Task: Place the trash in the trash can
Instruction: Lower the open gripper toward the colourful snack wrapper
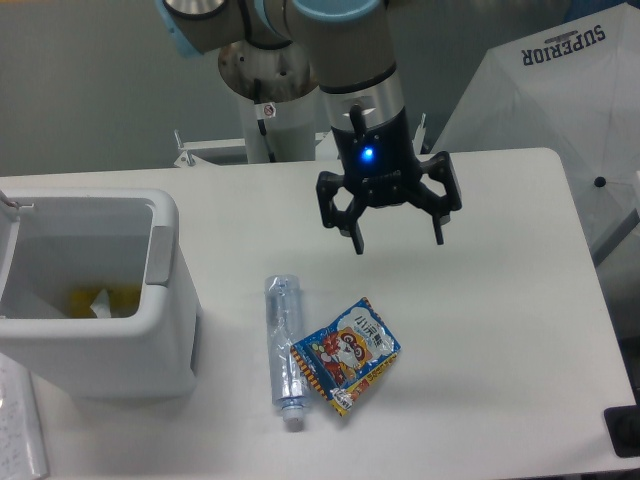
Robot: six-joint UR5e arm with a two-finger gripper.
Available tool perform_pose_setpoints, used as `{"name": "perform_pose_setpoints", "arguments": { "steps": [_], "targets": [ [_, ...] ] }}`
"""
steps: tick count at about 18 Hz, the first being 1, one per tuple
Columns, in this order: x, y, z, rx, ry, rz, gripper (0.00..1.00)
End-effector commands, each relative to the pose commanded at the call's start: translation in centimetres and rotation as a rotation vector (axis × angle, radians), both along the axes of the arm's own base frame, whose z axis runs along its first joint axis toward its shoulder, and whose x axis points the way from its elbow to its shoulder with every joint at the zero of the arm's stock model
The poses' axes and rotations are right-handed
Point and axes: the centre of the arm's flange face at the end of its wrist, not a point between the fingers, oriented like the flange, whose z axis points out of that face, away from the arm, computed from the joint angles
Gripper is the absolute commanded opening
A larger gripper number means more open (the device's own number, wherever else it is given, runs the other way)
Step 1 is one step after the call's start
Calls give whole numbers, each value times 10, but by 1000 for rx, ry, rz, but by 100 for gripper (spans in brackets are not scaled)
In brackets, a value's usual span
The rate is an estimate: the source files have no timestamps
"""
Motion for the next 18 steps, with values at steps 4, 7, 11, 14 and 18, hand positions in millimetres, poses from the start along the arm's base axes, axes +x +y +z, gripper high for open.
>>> {"name": "perform_pose_setpoints", "arguments": {
  "steps": [4, 7, 11, 14, 18],
  "targets": [
    [2, 0, -9, -12, -8, 1, 100],
    [-1, 3, -26, -19, -33, 1, 100],
    [-9, 14, -64, -45, -78, 4, 100],
    [-14, 24, -96, -7, -106, 87, 100],
    [0, 57, -152, -31, -197, 133, 100]
  ]
}}
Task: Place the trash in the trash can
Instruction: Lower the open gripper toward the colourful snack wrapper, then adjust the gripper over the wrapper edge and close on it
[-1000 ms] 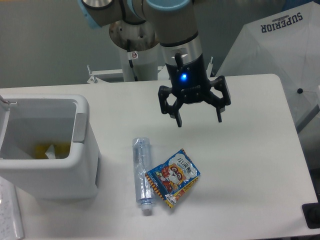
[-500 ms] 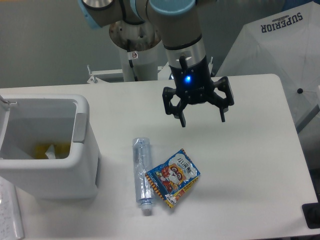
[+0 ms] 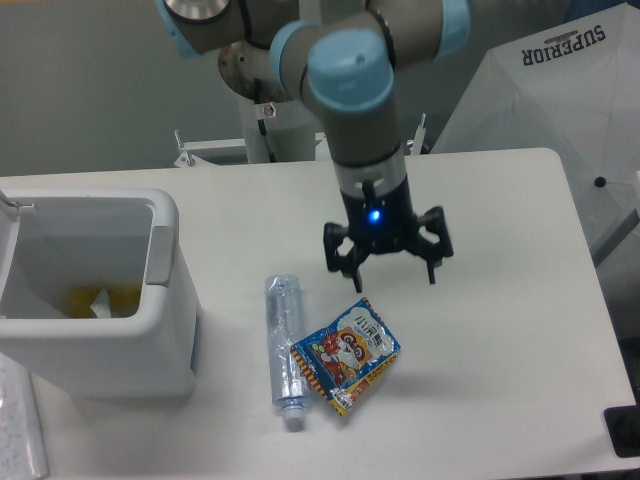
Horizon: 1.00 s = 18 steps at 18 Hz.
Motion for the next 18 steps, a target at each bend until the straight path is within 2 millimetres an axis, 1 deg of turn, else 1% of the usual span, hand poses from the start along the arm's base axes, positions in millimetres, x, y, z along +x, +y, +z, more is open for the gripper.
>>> {"name": "perform_pose_setpoints", "arguments": {
  "steps": [1, 4, 7, 9, 12, 14, 15, 16, 18],
  "targets": [
    [-4, 5, -15, 0, -23, 50, 100],
    [-17, 18, -38, 3, -55, 123, 100],
    [-25, 25, -59, 15, -79, 205, 100],
    [-25, 23, -72, -6, -85, 197, 100],
    [-26, 17, -75, -37, -76, 110, 100],
    [-27, 13, -81, -68, -71, 41, 100],
    [-26, 11, -86, -96, -64, -20, 100],
    [-30, 6, -87, -124, -51, -89, 100],
    [-44, -6, -82, -168, -21, -199, 100]
  ]
}}
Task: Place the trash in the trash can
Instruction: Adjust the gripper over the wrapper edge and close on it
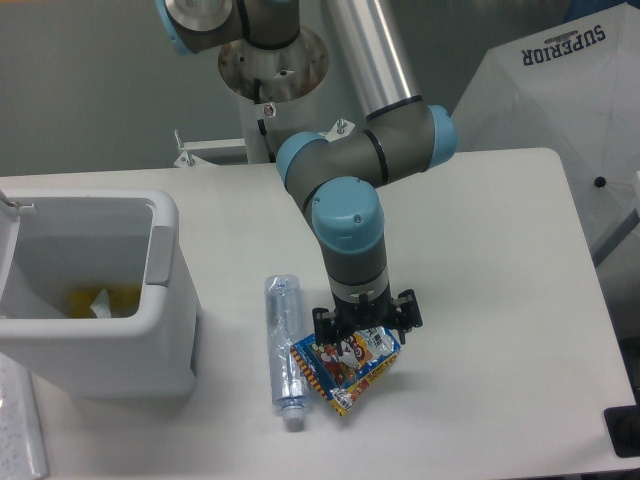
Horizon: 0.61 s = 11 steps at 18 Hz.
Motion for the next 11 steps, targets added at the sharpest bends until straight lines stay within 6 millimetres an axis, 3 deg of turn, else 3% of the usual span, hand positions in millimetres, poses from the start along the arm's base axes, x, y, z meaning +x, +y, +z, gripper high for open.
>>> {"name": "perform_pose_setpoints", "arguments": {
  "steps": [6, 11],
  "targets": [
    [19, -32, -22, -173, -1, -326, 100],
    [32, -39, -22, -121, 83, -317, 100]
  ]
}}
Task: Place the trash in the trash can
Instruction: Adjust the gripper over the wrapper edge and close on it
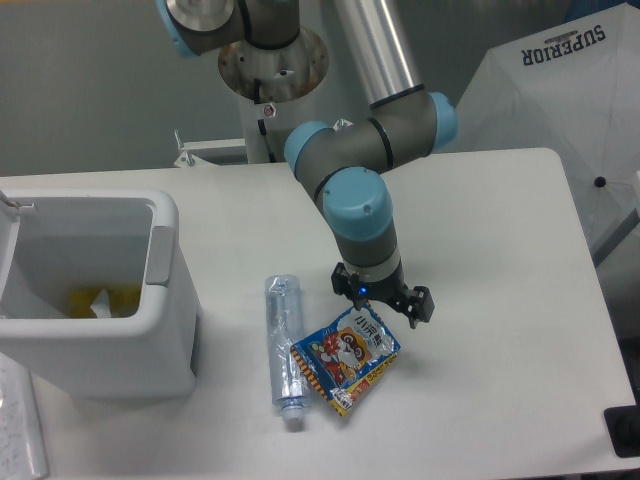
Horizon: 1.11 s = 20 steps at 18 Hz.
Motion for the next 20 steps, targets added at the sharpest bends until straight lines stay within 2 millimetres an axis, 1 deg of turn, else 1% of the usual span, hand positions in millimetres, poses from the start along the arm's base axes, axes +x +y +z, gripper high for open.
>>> {"name": "perform_pose_setpoints", "arguments": {
  "steps": [2, 6, 10, 12, 15, 18, 20],
  "targets": [
    [6, -3, -4, 7, 6, 14, 100],
    [8, -6, -13, -5, 4, 27, 100],
    [17, -13, -28, -71, -19, -123, 100],
    [18, -13, -31, -80, -24, -160, 100],
    [19, -13, -41, -100, -37, -202, 100],
    [22, -10, -44, -102, -41, -211, 100],
    [27, -3, -52, -110, -52, -226, 100]
  ]
}}
